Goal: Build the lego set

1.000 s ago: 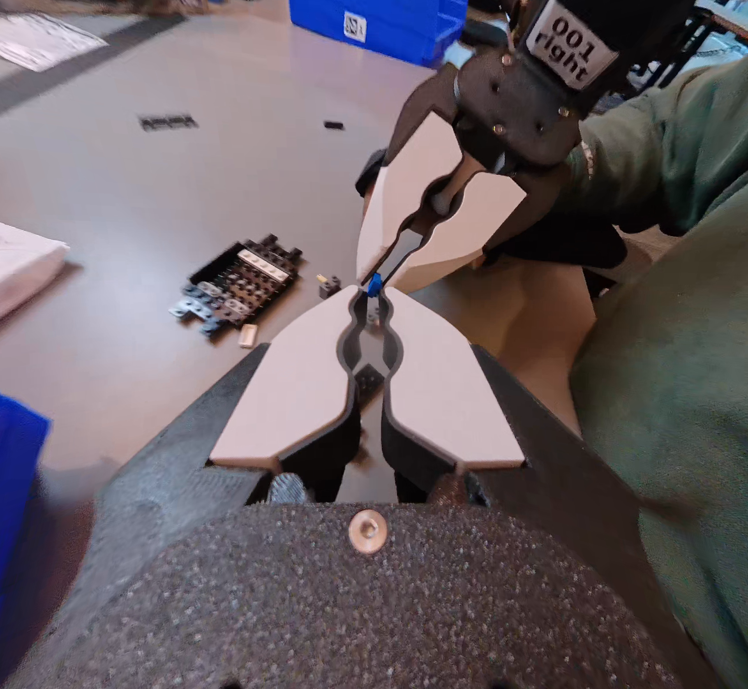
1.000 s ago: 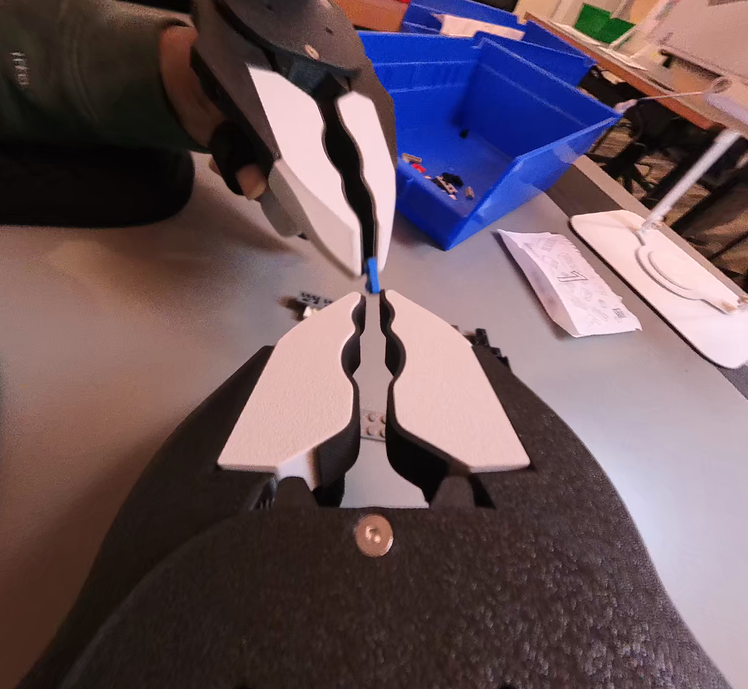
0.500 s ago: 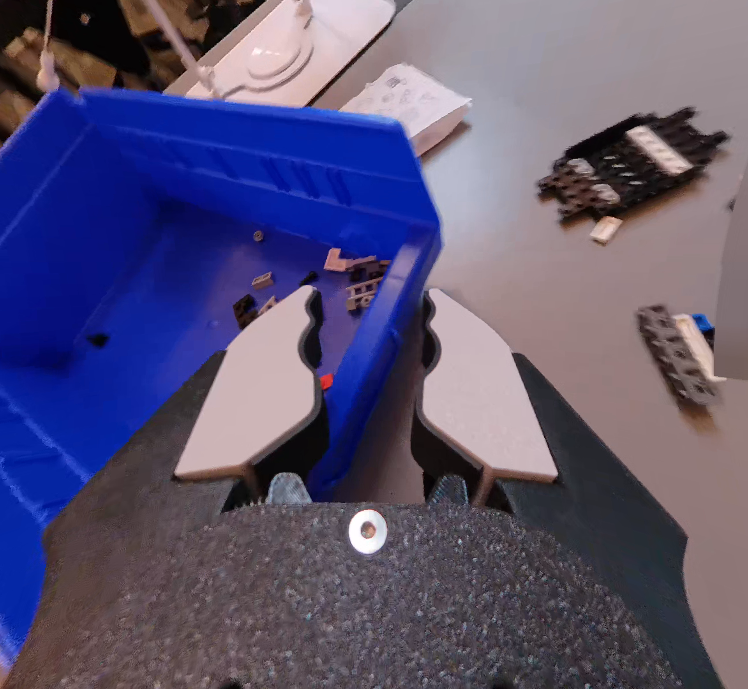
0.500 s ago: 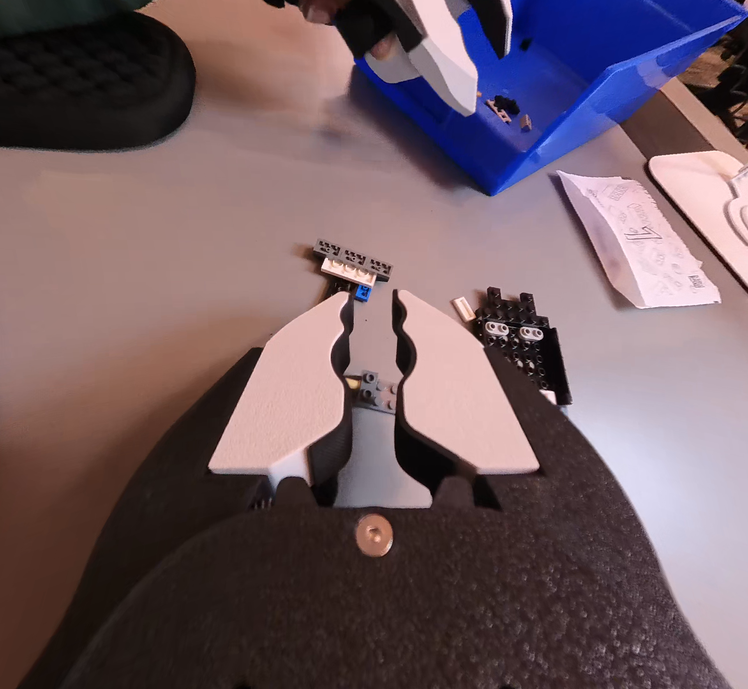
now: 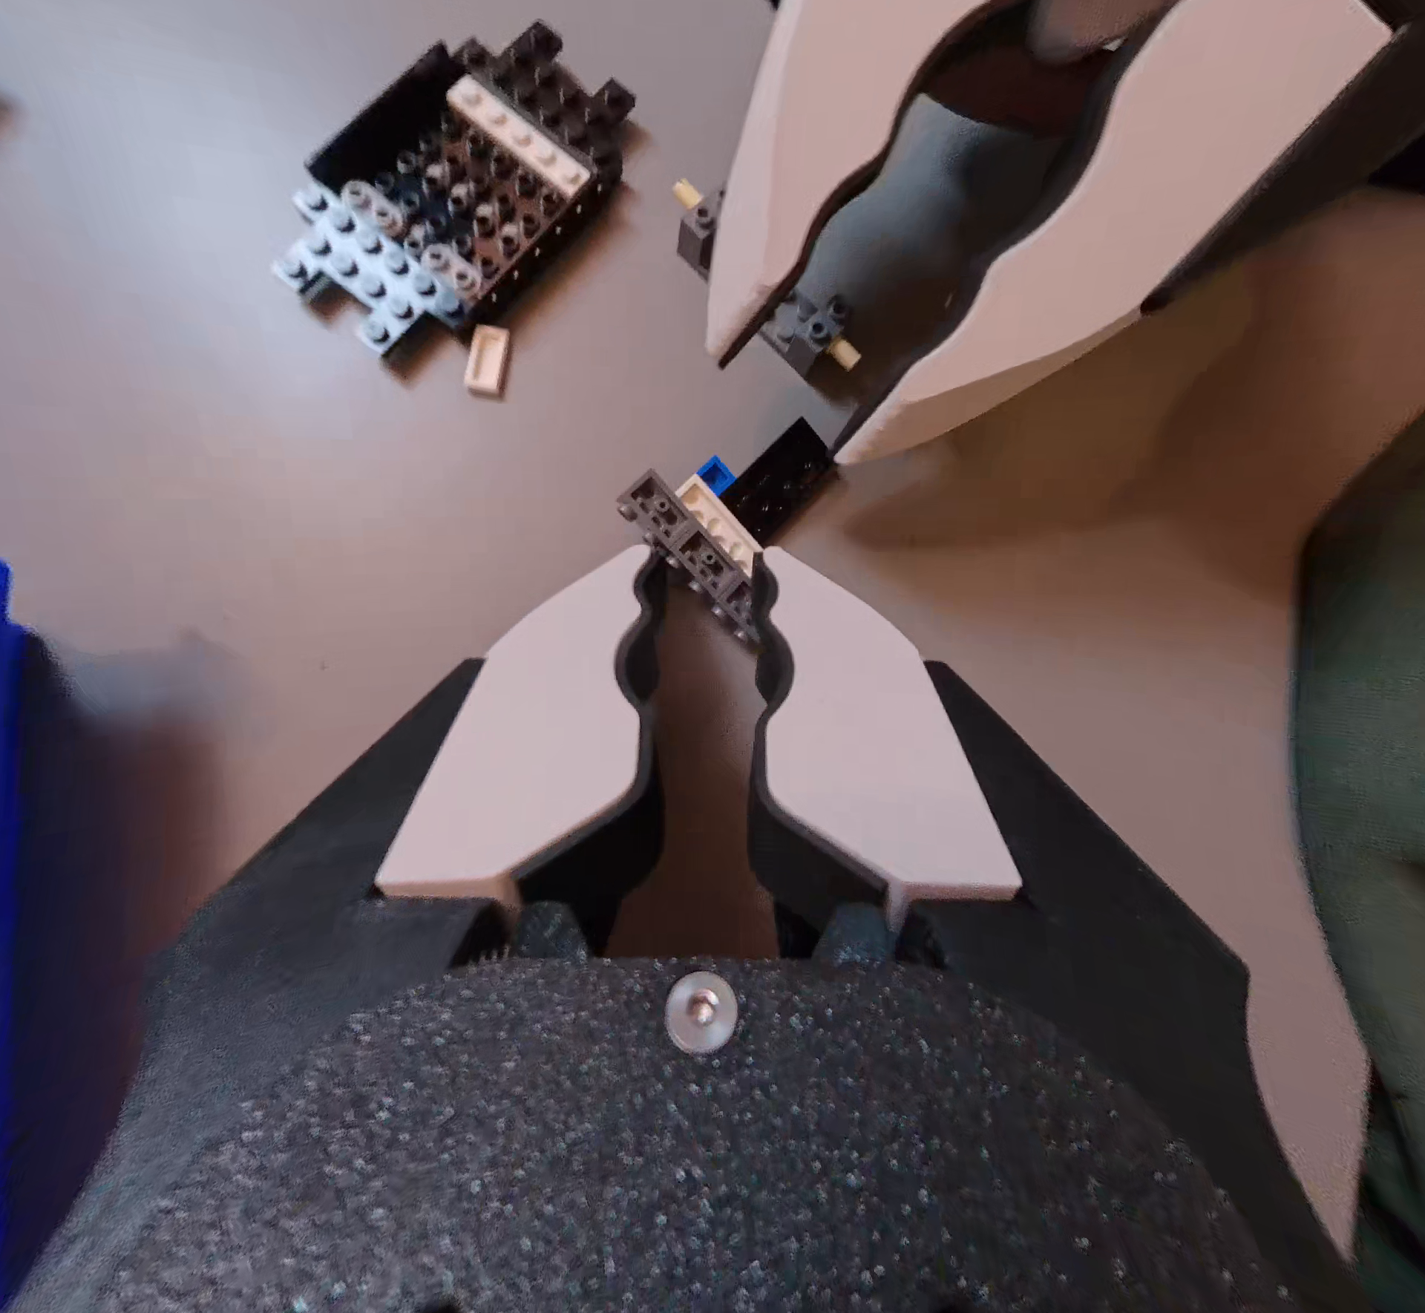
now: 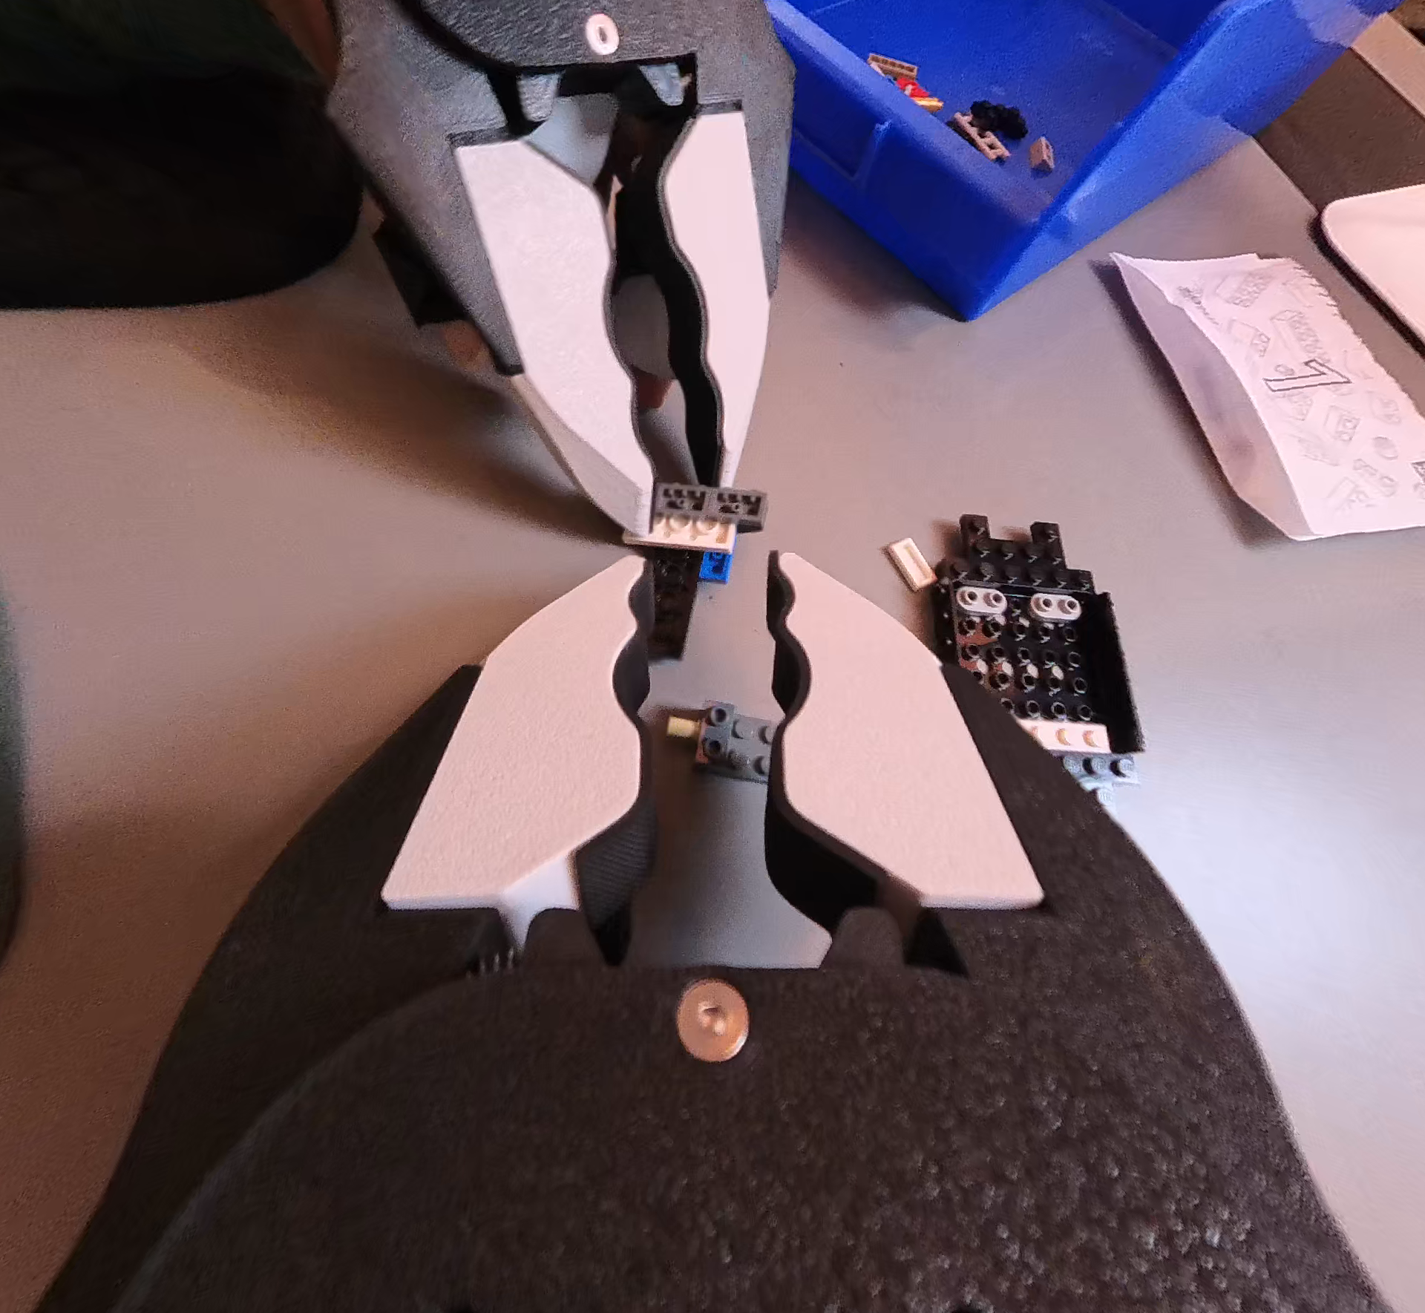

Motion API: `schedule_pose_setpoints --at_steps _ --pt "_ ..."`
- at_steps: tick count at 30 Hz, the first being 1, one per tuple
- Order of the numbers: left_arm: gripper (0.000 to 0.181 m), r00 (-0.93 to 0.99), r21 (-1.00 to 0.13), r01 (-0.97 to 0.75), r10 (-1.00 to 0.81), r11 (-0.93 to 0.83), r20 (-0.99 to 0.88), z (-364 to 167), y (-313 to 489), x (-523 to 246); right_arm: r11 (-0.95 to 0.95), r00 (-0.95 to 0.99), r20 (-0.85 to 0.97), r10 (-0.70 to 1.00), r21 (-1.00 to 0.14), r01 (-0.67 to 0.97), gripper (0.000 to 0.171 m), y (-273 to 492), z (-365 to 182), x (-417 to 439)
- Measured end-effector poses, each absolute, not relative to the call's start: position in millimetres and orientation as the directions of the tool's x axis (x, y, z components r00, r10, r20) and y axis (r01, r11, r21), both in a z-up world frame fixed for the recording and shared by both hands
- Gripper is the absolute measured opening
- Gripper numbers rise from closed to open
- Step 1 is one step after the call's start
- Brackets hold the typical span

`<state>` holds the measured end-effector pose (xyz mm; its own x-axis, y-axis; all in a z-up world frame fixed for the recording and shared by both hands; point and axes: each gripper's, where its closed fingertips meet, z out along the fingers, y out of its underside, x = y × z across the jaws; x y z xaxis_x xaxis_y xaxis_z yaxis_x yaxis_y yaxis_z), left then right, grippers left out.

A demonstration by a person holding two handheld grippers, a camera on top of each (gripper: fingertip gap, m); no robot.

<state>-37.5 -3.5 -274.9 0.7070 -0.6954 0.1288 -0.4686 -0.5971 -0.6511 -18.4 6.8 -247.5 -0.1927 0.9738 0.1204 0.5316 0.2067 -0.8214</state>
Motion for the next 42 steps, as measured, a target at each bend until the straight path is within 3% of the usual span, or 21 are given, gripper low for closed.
schedule_pose_setpoints --at_steps 5,9,13,21,28,31,35,38,42 --pt "0.019 0.623 -0.712 -0.605 -0.768 -0.356 -0.145 -263 4 -29 0.113 -0.163 0.032 0.986 -0.848 0.519 0.028 12 -243 -16" --pt "0.019 0.597 -0.774 -0.609 -0.744 -0.175 -0.301 -237 12 -22 0.025 -0.152 -0.058 0.987 -0.868 0.496 0.025 15 -236 -15" --pt "0.019 0.59 -0.783 -0.61 -0.73 -0.123 -0.344 -231 13 -23 -0.062 -0.186 -0.151 0.971 -0.909 0.413 0.007 11 -217 -14" --pt "0.018 0.609 -0.874 -0.477 -0.752 -0.092 -0.253 -217 11 -17 -0.095 -0.222 -0.186 0.957 -0.926 0.365 0.006 7 -205 -11" --pt "0.027 0.644 -0.92 -0.367 -0.751 -0.136 -0.146 -211 15 -10 0.097 -0.22 0.028 0.975 -0.946 0.309 0.005 1 -198 -12" --pt "0.015 0.627 -0.896 -0.435 -0.743 -0.084 -0.235 -213 15 -8 0.274 -0.178 0.228 0.957 -0.912 0.305 0.005 4 -199 -13" --pt "0.013 0.597 -0.895 -0.446 -0.75 -0.016 -0.284 -203 11 -5 0.268 -0.192 0.22 0.956 -0.922 0.28 0.004 5 -193 -9" --pt "0.012 0.52 -0.871 -0.482 -0.77 0.092 -0.369 -199 0 3 0.363 -0.269 0.297 0.916 -0.9 0.242 0.003 -3 -195 -3" --pt "0.012 0.452 -0.885 -0.451 -0.826 0.114 -0.336 -198 -13 9 0.467 -0.328 0.392 0.86 -0.863 0.193 0.004 -16 -195 2"
